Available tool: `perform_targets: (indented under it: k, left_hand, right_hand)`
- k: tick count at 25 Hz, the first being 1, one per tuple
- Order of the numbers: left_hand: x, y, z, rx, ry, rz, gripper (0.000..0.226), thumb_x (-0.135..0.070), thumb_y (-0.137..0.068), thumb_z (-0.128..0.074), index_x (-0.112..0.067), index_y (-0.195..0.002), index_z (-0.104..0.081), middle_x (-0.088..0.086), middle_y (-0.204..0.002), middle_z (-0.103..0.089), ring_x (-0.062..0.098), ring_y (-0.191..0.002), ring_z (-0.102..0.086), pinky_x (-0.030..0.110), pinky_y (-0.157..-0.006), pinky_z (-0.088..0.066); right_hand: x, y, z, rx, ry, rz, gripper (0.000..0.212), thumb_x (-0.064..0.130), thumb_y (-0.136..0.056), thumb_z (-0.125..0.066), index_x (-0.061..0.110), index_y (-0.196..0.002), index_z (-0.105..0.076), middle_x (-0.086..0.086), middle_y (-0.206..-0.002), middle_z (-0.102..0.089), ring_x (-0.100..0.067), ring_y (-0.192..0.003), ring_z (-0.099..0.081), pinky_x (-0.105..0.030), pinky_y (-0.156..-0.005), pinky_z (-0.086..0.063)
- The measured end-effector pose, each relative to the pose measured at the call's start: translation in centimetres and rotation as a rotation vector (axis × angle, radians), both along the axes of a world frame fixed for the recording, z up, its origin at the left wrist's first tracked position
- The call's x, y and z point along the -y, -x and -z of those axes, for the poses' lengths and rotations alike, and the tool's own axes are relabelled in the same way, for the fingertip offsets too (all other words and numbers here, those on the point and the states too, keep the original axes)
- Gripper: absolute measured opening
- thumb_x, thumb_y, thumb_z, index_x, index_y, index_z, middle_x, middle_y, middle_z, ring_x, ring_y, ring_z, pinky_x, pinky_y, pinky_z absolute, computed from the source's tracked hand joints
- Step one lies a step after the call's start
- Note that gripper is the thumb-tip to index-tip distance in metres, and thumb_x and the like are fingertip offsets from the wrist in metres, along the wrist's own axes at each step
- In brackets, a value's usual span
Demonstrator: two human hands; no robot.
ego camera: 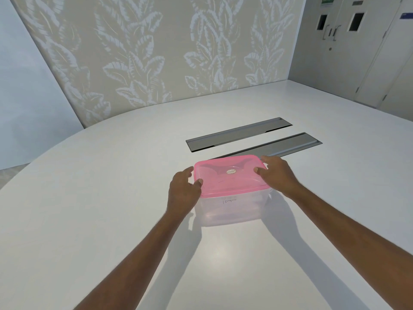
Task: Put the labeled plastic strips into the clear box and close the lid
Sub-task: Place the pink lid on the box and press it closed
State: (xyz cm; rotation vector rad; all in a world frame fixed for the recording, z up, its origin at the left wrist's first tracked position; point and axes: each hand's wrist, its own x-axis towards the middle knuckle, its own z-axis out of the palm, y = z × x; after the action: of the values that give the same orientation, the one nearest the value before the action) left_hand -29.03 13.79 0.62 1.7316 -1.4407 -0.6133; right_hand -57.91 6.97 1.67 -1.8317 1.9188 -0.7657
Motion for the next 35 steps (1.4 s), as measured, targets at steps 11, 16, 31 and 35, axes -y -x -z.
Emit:
perform_targets:
  k: [11, 16, 31, 35]
  left_hand:
    - [-1.7, -1.6, 2.9, 0.617, 0.260, 0.506, 0.077, -0.028, -0.100, -0.068, -0.022, -0.166, -0.029, -0.009, -0.173, -0.023, 0.014, -0.163, -0.014, 0.039, -0.123, -0.041]
    - [-1.8, -1.6, 3.6, 0.653, 0.357, 0.457, 0.068, -0.026, -0.100, -0.069, -0.013, -0.161, -0.041, -0.001, -0.168, -0.037, 0.021, -0.159, -0.029, 0.041, -0.106, -0.057]
    - [-1.5, -1.9, 4.3, 0.632, 0.447, 0.438, 0.065, -0.023, -0.093, -0.078, -0.013, -0.152, -0.055, 0.000, -0.159, -0.051, 0.020, -0.151, -0.044, 0.040, -0.095, -0.063]
    - [-1.7, -1.7, 3.9, 0.589, 0.389, 0.441, 0.068, -0.027, -0.095, -0.077, -0.015, -0.156, -0.051, -0.003, -0.163, -0.045, 0.017, -0.155, -0.037, 0.043, -0.104, -0.058]
  right_hand:
    - [-6.2, -3.3, 3.4, -0.482, 0.401, -0.561, 0.068, 0.048, -0.101, -0.062, 0.013, -0.157, -0.046, -0.001, -0.167, -0.037, -0.019, -0.156, -0.031, -0.041, -0.125, -0.032]
    - [-6.3, -3.5, 6.0, -0.590, 0.760, -0.468, 0.050, 0.037, -0.105, -0.054, 0.002, -0.139, -0.064, -0.015, -0.145, -0.062, -0.031, -0.137, -0.059, -0.047, -0.114, -0.048]
    - [-7.6, -3.5, 4.3, -0.358, 0.583, -0.447, 0.055, 0.048, -0.092, -0.075, 0.013, -0.134, -0.070, -0.003, -0.142, -0.067, -0.022, -0.136, -0.060, -0.043, -0.113, -0.048]
    - [-5.6, -0.6, 2.5, -0.063, 0.364, -0.163, 0.058, 0.046, -0.093, -0.075, 0.011, -0.138, -0.066, -0.006, -0.146, -0.063, -0.024, -0.138, -0.054, -0.040, -0.118, -0.039]
